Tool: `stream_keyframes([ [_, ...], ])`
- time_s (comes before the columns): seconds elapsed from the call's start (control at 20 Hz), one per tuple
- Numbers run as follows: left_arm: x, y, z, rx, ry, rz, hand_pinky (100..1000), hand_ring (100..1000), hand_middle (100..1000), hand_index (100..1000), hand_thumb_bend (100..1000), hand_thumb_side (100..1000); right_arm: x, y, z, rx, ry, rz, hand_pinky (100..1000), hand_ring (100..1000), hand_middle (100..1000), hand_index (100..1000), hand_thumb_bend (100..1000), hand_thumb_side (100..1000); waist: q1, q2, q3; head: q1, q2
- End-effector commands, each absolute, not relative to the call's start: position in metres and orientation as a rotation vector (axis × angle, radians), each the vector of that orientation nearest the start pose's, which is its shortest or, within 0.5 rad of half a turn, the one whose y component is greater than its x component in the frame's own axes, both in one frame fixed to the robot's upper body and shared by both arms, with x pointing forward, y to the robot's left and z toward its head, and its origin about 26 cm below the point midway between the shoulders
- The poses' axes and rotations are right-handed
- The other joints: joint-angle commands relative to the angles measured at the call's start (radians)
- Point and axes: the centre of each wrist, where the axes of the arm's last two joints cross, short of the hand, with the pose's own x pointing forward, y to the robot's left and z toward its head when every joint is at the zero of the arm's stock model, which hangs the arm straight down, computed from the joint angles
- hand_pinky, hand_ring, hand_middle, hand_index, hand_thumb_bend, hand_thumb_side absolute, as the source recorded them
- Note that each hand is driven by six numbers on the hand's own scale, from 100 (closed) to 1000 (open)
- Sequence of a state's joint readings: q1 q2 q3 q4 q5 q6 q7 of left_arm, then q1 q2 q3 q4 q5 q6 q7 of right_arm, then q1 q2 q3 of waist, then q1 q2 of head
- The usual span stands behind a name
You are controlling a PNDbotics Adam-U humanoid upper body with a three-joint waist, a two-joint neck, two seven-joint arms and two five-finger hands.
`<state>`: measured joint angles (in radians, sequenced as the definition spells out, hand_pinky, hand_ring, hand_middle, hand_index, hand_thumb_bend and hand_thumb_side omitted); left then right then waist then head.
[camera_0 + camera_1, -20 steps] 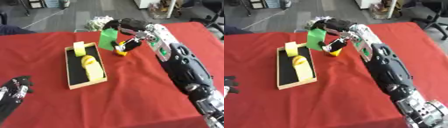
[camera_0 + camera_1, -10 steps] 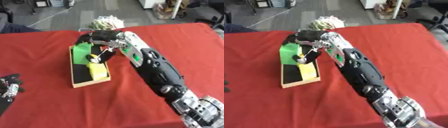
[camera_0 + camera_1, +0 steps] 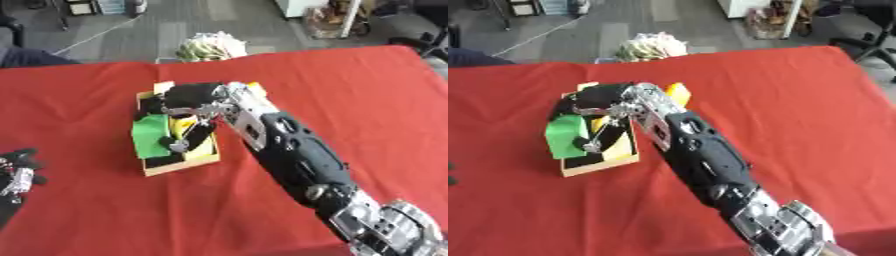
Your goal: Pick up objects on the table and place them in the box.
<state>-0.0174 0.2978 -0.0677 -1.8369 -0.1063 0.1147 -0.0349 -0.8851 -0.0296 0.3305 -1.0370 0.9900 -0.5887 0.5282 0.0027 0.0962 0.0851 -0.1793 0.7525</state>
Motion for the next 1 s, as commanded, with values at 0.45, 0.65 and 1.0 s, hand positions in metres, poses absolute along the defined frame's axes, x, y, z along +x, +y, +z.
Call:
stream_keyframes([
  [0.45, 0.276, 0.276, 0.081, 0.225, -1.719, -0.413, 738, 539, 579, 785, 100, 640, 0.439, -0.073, 0.133, 0.522, 2.078, -2.596, 691, 633, 447, 949, 100, 338, 0.009, -0.024, -0.005, 0.0, -0.001],
  [0.65, 0.276, 0.276, 0.08, 0.226, -1.716, -0.414, 738, 539, 578, 784, 100, 642, 0.441, -0.076, 0.128, 0.549, 2.067, -2.537, 726, 683, 519, 952, 100, 370, 0.009, -0.024, -0.007, 0.001, -0.001],
  [1.0, 0.275, 0.276, 0.079, 0.226, -1.714, -0.413, 738, 539, 578, 784, 100, 643, 0.444, -0.082, 0.119, 0.594, 1.937, -2.529, 793, 794, 734, 971, 129, 450, 0.008, -0.024, -0.01, 0.0, -0.003],
])
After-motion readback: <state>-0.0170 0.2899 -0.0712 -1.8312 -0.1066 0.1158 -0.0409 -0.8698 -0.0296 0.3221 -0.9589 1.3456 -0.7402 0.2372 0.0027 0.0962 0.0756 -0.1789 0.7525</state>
